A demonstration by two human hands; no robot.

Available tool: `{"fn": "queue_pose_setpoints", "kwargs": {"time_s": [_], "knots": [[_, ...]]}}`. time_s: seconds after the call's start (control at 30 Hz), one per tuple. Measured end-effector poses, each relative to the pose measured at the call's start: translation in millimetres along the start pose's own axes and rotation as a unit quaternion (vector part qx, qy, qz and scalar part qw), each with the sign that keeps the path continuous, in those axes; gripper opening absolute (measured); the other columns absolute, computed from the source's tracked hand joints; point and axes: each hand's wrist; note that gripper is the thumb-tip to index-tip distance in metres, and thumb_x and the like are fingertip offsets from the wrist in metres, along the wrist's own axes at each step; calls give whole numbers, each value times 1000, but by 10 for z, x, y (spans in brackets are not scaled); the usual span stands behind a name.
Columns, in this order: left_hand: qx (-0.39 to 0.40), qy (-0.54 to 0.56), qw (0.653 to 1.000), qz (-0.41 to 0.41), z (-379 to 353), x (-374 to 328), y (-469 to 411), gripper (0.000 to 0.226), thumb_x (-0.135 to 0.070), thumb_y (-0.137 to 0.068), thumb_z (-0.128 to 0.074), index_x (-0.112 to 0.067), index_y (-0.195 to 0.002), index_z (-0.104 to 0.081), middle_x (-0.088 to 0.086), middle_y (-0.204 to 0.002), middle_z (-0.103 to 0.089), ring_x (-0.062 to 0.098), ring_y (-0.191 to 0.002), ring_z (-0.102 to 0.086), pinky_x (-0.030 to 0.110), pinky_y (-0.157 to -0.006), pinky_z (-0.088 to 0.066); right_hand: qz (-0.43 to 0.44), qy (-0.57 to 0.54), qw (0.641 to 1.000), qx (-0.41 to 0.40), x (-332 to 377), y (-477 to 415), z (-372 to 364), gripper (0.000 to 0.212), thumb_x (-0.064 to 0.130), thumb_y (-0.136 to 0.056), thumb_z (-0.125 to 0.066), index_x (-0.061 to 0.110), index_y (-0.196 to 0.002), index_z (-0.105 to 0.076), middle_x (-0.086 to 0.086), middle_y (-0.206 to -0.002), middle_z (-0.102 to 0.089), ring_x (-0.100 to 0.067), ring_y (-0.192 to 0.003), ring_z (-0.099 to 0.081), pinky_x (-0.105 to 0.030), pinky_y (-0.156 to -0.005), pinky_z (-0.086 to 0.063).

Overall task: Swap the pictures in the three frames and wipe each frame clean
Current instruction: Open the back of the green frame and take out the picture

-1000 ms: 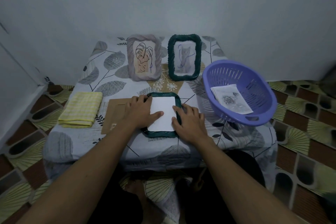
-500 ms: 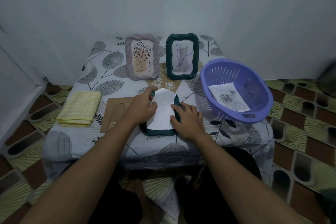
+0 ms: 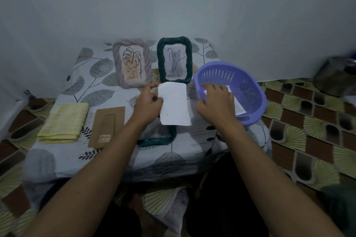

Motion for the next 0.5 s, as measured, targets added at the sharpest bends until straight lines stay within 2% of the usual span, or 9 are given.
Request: {"fn": "queue_pose_setpoints", "kwargs": {"time_s": [0.07,0.1,0.17,0.23,0.3,0.4,0.5], "knots": [[7,2,1000,25,-164,27,-40,39,-4,-94,-47,-24,-128,-44,-3,-105,-63,13,-90,-63,38,-72,-59,-44,-30,996,71,-139,-37,46,51,28,-94,-52,10,-142,-47,-14,-135,-57,-36,-118,-53,-43,-97,-43],[9,5,999,39,-243,35,-57,39,-4,-94,-46,-24,-127,-44,-3,-103,-63,18,-91,-64,43,-76,-59,-55,-53,992,96,-187,-47,67,48,31,-95,-52,10,-138,-51,-14,-129,-62,-36,-111,-58,-42,-92,-48],[10,5,998,68,-390,64,-116,39,-4,-92,-44,-21,-127,-45,2,-104,-64,27,-93,-66,50,-79,-59,-50,-70,990,116,-239,-55,95,35,31,-94,-53,10,-119,-66,-12,-109,-71,-31,-93,-63,-40,-81,-54],[11,-10,996,91,-526,75,-173,42,-4,-93,-44,-18,-132,-45,10,-107,-64,31,-91,-66,46,-73,-60,-33,-55,991,119,-267,-66,112,29,29,-93,-55,10,-105,-72,-10,-96,-73,-29,-84,-64,-40,-77,-57],[15,-22,994,106,-633,78,-218,44,-5,-92,-44,-17,-135,-43,11,-106,-64,32,-93,-66,43,-72,-60,-19,-47,990,135,-265,-77,127,28,31,-93,-57,12,-105,-73,-8,-95,-73,-28,-86,-65,-40,-78,-57],[33,-13,992,124,-798,85,-285,47,-5,-92,-44,-17,-137,-39,13,-109,-64,34,-97,-65,51,-74,-60,-2,-40,989,145,-279,-109,155,28,30,-95,-58,13,-111,-73,-8,-98,-73,-30,-91,-66,-40,-80,-56],[45,12,989,140,-963,46,-303,50,-4,-98,-44,-17,-144,-33,17,-117,-61,34,-99,-64,49,-64,-61,5,-51,993,108,-288,-140,193,25,27,-96,-56,9,-102,-73,-10,-96,-73,-30,-90,-65,-39,-78,-55]]}}
Point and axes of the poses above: each hand's wrist, its own y-axis away from the middle knuckle, its own z-axis out of the back of the hand, x = y × z
